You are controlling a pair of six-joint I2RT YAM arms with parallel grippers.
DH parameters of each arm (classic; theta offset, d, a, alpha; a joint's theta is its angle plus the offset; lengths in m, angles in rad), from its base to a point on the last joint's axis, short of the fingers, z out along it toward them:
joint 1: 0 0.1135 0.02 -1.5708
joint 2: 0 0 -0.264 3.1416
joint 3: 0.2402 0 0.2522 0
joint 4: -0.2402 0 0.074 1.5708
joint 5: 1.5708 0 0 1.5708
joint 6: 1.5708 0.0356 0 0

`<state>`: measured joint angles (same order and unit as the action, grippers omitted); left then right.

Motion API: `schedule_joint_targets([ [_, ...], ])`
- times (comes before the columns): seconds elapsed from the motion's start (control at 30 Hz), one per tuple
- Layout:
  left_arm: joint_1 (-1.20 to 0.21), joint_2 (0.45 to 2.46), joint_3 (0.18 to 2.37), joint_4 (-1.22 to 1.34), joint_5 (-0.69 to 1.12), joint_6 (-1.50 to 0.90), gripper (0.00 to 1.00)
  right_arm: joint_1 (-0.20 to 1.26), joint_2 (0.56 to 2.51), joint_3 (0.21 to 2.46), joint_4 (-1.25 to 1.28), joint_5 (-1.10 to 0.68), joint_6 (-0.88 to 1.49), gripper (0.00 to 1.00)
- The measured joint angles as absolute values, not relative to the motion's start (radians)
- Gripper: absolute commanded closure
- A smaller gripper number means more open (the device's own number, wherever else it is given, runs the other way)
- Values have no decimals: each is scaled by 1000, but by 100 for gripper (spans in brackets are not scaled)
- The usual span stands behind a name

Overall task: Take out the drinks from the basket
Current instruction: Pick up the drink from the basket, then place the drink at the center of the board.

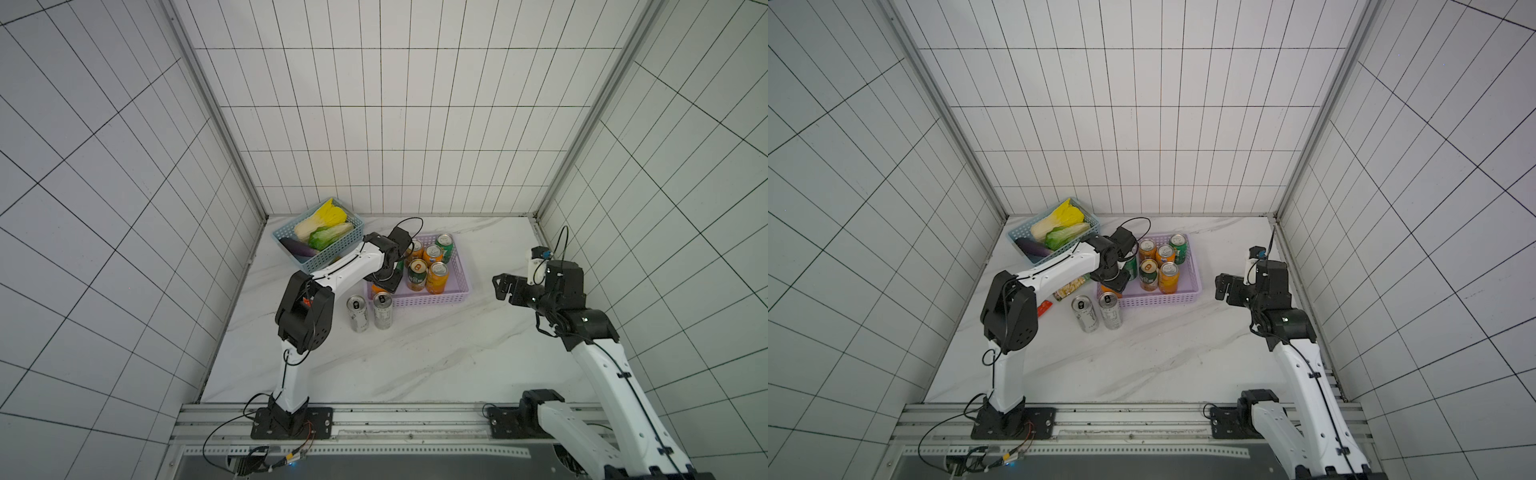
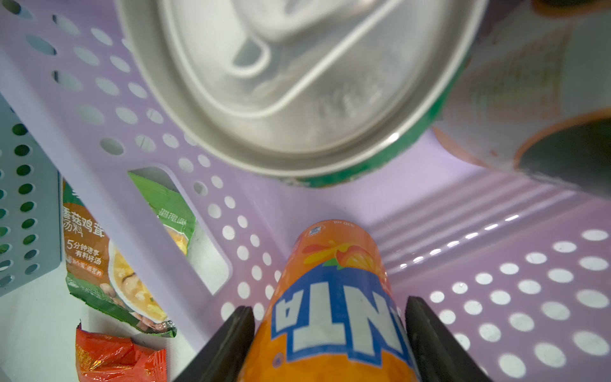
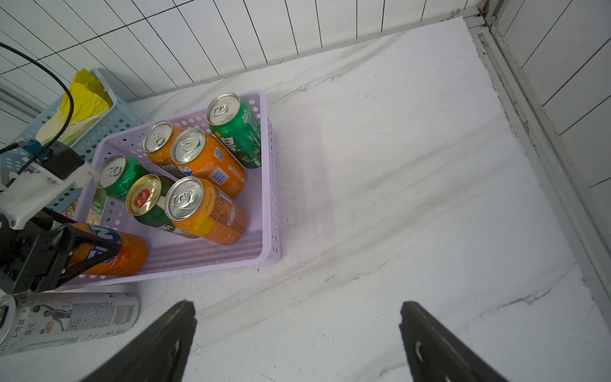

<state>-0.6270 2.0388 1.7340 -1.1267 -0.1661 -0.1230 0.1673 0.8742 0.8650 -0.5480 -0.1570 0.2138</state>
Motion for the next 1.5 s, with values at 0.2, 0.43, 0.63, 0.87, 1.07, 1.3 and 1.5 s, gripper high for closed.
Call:
schedule_joint_targets([
  [0.2,-648,2034,1741,-1150,-183,-123,37,167,873,865,-548,-153,214,1],
  [0.43,-681,1991,1785,-1191,-204,-123,37,167,863,865,-552,-150,214,1],
  [0.63,-714,1935,1841,-1232,-224,-123,37,167,861,865,-552,-149,214,1],
  [0.87,-770,1891,1919,-1275,-252,-122,37,167,852,865,-556,-146,214,1],
  [1.07,-835,1863,1948,-1290,-267,-122,36,167,846,865,-569,-141,215,0],
  [1.3,-910,1852,1956,-1299,-271,-123,36,167,846,865,-574,-141,217,1],
  [1.5,-945,1852,1956,-1299,-269,-126,36,167,846,865,-574,-141,218,1],
])
